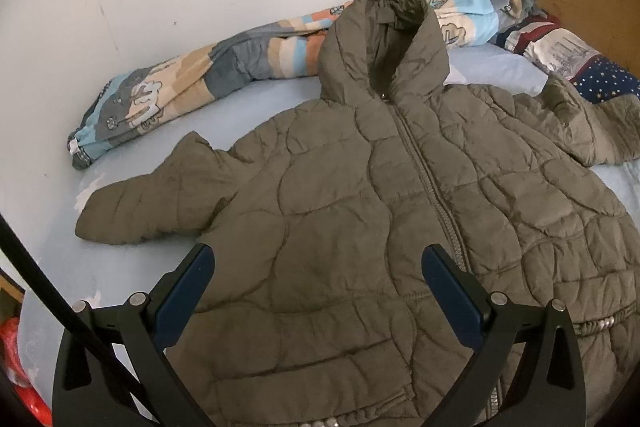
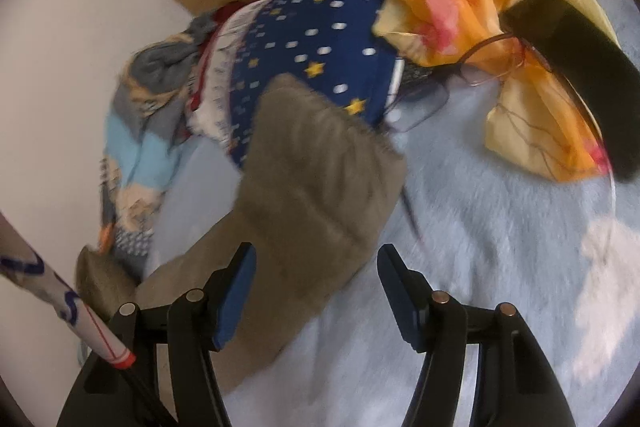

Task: Fold large clothes

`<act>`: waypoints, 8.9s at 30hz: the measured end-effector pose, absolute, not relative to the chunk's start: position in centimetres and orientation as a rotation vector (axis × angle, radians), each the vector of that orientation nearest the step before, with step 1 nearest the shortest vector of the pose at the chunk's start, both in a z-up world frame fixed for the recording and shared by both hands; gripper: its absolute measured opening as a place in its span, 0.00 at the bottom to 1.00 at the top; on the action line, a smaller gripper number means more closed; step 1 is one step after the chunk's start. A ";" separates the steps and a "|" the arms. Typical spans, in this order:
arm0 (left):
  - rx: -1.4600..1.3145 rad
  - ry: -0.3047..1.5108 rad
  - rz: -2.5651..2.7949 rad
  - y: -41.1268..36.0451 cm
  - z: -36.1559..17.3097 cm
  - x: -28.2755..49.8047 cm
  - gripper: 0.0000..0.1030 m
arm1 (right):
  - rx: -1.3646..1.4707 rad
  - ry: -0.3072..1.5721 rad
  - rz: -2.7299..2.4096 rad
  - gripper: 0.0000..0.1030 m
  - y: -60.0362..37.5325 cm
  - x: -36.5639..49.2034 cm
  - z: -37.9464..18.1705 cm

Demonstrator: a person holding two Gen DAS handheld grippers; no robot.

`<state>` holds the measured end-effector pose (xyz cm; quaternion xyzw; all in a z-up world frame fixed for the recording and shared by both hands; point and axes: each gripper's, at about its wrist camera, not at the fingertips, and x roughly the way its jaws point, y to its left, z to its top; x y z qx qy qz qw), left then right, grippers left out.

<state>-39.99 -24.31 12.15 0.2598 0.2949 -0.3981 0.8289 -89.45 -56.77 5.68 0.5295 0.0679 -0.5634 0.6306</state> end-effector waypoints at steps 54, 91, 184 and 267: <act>0.233 0.711 -0.782 -13.6 16.9 -32.3 1.00 | 0.653 0.387 -0.707 0.15 -35.1 -49.9 23.4; 0.309 0.798 -0.793 -18.0 13.7 -32.5 1.00 | 0.686 0.819 -0.990 0.47 -48.6 -50.5 4.6; -0.443 0.681 -0.733 -5.9 22.0 -4.5 0.13 | 0.623 0.612 -0.708 0.55 -32.2 -49.8 9.5; 0.486 0.823 -1.027 -30.7 7.2 -31.5 0.65 | 0.562 0.729 -0.887 0.50 -39.1 -46.6 7.6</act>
